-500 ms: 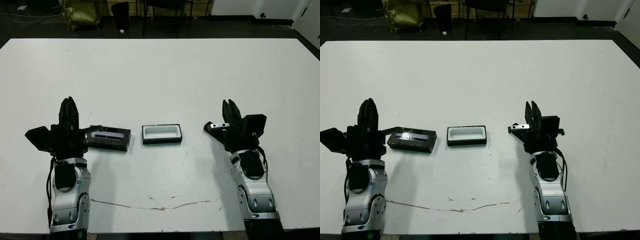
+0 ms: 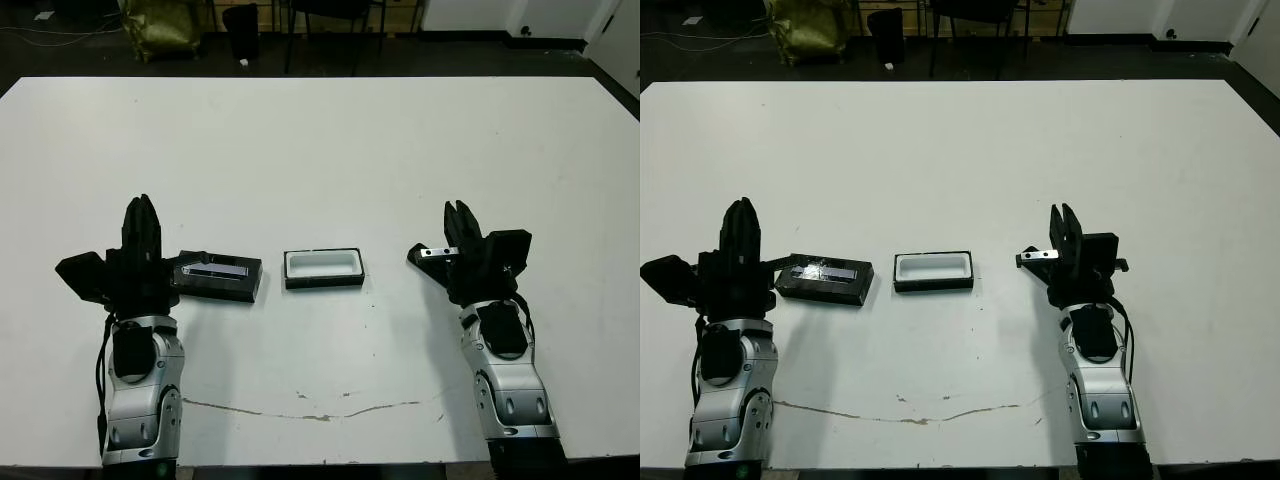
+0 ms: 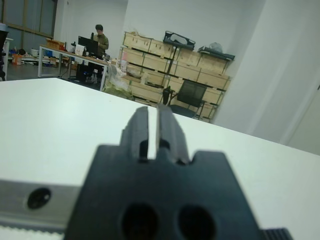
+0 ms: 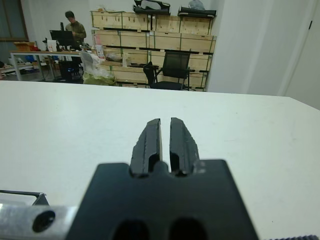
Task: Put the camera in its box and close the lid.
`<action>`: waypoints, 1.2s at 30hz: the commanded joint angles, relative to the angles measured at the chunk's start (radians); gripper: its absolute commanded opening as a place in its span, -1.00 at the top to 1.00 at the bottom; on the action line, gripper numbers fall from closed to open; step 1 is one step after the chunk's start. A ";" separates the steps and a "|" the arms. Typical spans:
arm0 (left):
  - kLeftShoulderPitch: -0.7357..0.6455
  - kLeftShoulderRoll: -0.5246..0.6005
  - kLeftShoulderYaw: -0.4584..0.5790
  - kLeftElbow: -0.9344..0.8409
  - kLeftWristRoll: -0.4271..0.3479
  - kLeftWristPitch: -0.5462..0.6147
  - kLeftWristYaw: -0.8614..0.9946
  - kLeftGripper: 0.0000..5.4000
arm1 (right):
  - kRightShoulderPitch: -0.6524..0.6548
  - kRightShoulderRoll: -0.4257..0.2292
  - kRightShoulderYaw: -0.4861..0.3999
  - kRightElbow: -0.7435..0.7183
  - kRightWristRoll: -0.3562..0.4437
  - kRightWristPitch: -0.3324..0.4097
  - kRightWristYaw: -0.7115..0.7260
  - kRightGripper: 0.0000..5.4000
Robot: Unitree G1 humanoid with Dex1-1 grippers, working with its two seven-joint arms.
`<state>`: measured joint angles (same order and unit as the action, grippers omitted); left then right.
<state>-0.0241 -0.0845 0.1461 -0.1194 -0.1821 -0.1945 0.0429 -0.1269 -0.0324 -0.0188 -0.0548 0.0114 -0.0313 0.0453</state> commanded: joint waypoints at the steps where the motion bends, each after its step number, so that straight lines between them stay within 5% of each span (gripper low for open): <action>1: 0.009 0.003 0.001 0.006 0.011 0.023 0.012 0.98 | 0.002 -0.029 -0.013 -0.005 0.027 -0.017 0.039 1.00; 10: -0.004 0.008 0.000 0.028 0.011 -0.005 -0.006 0.98 | -0.039 -0.161 -0.104 -0.040 0.152 0.006 0.194 1.00; 30: 0.001 0.012 0.009 0.032 0.016 -0.006 -0.006 0.98 | -0.046 -0.430 -0.179 0.036 0.259 0.086 0.485 1.00; 36: 0.001 0.012 0.014 0.036 0.015 -0.010 -0.007 0.98 | -0.006 -0.491 -0.169 -0.028 0.349 0.192 0.626 1.00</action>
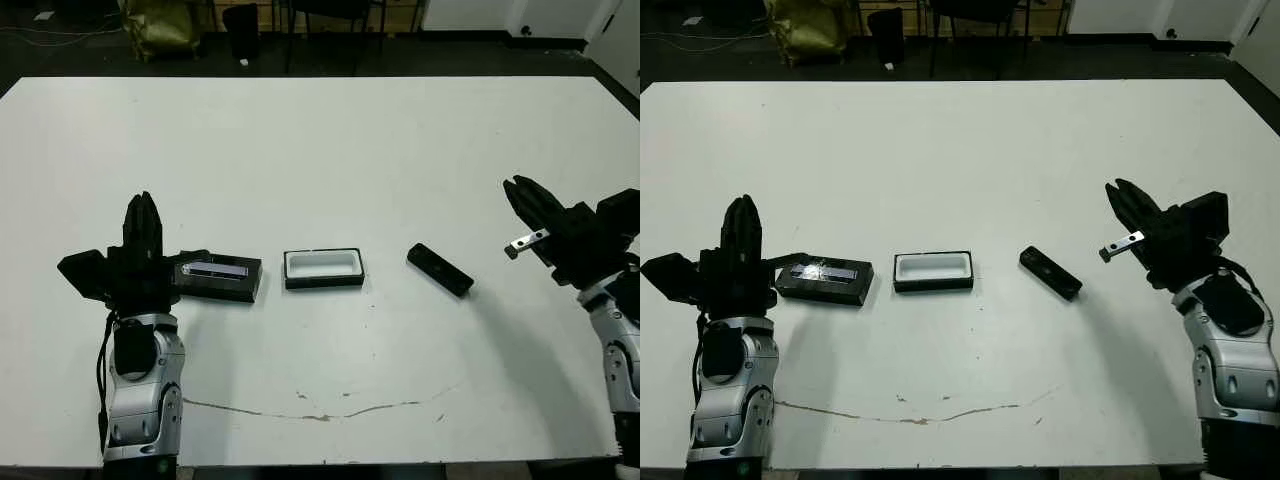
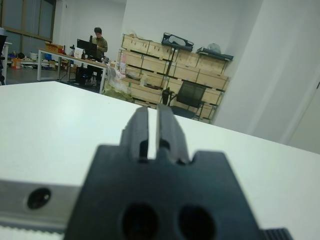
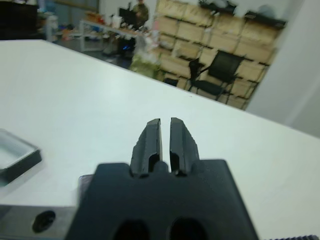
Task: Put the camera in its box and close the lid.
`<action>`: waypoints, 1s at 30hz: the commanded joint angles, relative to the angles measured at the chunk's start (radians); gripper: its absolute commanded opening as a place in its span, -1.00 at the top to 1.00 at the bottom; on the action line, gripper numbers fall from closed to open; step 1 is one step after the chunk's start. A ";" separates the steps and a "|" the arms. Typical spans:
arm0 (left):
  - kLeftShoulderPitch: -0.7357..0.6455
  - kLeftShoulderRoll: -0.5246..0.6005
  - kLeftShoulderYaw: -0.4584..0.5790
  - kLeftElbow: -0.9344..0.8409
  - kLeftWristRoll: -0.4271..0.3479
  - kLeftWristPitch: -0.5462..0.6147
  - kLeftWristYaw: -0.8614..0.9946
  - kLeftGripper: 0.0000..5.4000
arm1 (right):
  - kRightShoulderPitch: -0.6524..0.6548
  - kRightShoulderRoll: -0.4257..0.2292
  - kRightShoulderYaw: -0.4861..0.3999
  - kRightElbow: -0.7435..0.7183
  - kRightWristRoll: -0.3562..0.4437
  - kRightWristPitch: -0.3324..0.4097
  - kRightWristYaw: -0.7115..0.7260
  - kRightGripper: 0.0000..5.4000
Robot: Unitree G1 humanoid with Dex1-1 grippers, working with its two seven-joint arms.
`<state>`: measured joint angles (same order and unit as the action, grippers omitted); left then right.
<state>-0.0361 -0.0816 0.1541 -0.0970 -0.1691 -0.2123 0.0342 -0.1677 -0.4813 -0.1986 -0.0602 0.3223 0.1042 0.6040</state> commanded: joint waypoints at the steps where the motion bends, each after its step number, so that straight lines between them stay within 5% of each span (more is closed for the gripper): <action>1: 0.014 0.009 0.007 0.012 -0.003 0.012 0.000 0.98 | 0.043 -0.055 0.013 -0.038 0.054 0.079 0.093 1.00; 10: 0.016 0.007 0.004 0.004 0.002 0.023 0.003 1.00 | 0.114 -0.116 0.027 -0.153 0.086 0.181 0.163 0.37; 26: 0.029 0.006 -0.004 0.007 0.004 0.020 -0.003 1.00 | 0.096 -0.098 0.109 0.031 0.011 0.093 0.215 -0.94; 30: 0.029 0.006 -0.003 0.007 0.005 0.025 0.001 1.00 | 0.081 -0.092 0.122 0.085 0.001 0.062 0.228 -0.97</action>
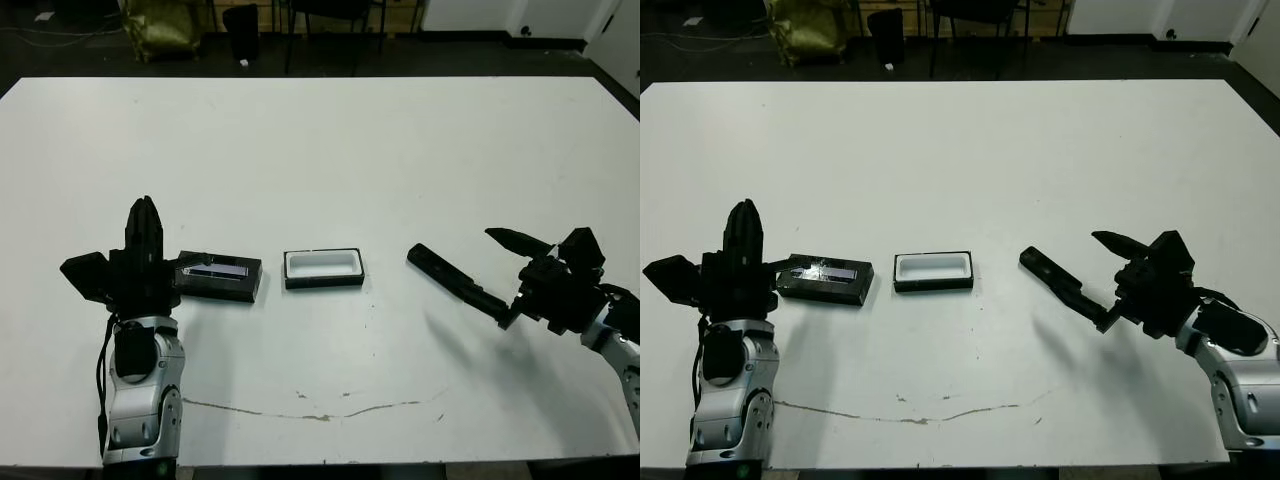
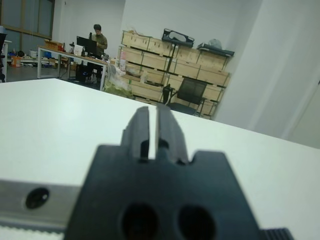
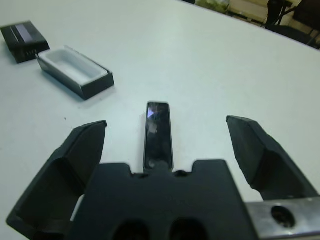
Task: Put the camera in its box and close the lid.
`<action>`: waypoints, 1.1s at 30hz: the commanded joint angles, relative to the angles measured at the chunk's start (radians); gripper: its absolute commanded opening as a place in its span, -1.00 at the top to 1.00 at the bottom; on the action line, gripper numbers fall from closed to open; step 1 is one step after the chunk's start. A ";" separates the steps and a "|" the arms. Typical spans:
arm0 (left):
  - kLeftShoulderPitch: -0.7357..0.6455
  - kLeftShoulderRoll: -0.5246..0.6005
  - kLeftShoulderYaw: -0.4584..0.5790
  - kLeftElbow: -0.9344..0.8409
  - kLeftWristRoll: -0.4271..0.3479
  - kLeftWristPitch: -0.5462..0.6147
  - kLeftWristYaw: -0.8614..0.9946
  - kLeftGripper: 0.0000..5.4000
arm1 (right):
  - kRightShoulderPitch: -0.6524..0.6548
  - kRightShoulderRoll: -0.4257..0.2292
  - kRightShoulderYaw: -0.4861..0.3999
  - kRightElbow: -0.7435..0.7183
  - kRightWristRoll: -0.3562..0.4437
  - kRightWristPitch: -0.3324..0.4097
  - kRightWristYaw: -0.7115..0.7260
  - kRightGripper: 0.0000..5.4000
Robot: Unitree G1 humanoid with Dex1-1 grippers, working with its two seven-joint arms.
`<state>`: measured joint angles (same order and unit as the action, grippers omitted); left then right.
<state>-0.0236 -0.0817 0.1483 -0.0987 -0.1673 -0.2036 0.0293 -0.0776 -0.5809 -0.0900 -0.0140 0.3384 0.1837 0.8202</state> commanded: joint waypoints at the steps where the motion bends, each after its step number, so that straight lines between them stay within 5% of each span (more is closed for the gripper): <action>1: 0.017 0.006 0.002 0.006 0.003 0.018 0.005 1.00 | -0.014 0.010 0.016 0.053 -0.014 -0.025 0.018 -0.92; 5: 0.016 0.009 0.003 0.012 -0.002 0.015 -0.003 1.00 | -0.030 0.009 0.030 0.099 -0.020 -0.044 0.035 -0.77; 26: 0.020 0.004 0.003 0.009 0.004 0.016 0.005 1.00 | -0.081 0.010 0.082 0.155 -0.040 -0.067 0.089 -0.97; 33: 0.017 0.006 0.004 0.012 0.007 0.021 0.009 1.00 | -0.110 0.022 0.116 0.227 -0.075 -0.071 0.093 -0.56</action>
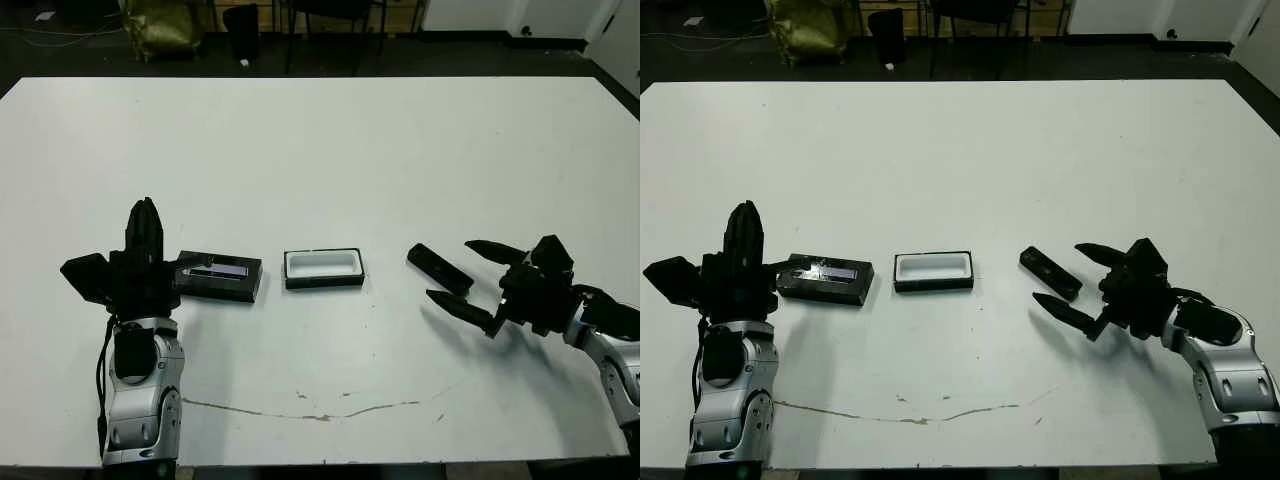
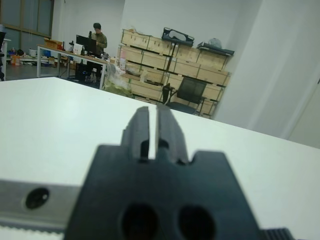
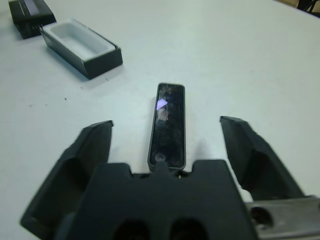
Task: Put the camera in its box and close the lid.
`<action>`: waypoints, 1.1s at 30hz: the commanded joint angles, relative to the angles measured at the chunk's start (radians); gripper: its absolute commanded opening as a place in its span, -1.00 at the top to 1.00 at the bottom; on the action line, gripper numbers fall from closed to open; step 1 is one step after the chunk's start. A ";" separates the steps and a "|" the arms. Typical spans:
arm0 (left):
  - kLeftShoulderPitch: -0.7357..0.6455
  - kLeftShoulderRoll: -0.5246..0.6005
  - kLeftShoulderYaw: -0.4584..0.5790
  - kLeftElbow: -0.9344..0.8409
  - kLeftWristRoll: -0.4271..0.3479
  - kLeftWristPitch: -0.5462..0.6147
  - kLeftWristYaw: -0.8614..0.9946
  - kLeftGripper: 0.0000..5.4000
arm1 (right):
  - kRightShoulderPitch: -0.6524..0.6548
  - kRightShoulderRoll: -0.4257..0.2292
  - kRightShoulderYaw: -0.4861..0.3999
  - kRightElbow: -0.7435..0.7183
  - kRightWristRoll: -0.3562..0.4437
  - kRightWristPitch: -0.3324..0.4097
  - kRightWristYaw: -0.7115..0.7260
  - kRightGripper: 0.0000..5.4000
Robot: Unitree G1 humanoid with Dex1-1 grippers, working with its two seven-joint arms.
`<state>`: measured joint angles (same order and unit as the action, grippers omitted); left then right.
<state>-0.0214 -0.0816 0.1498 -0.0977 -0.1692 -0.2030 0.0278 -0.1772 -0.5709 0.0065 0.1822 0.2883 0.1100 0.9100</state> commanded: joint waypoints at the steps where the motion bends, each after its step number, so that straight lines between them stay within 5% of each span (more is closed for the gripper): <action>1: 0.015 0.006 0.003 0.012 0.008 0.017 0.009 1.00 | -0.014 0.014 0.027 0.041 -0.033 0.003 0.000 -0.48; 15: 0.015 0.007 0.006 0.012 0.000 0.016 0.005 1.00 | -0.044 0.067 0.083 0.198 -0.125 -0.073 -0.063 0.68; 28: 0.016 0.004 0.005 0.009 0.005 0.020 0.012 1.00 | -0.083 0.059 0.076 0.246 -0.119 -0.137 -0.038 0.70; 33: 0.017 0.004 0.003 0.009 0.002 0.019 0.010 1.00 | -0.157 0.029 0.047 0.186 -0.067 -0.067 0.026 0.70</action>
<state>-0.0199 -0.0817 0.1512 -0.0977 -0.1669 -0.2003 0.0348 -0.3121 -0.5228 0.0607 0.3728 0.2082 0.0163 0.9110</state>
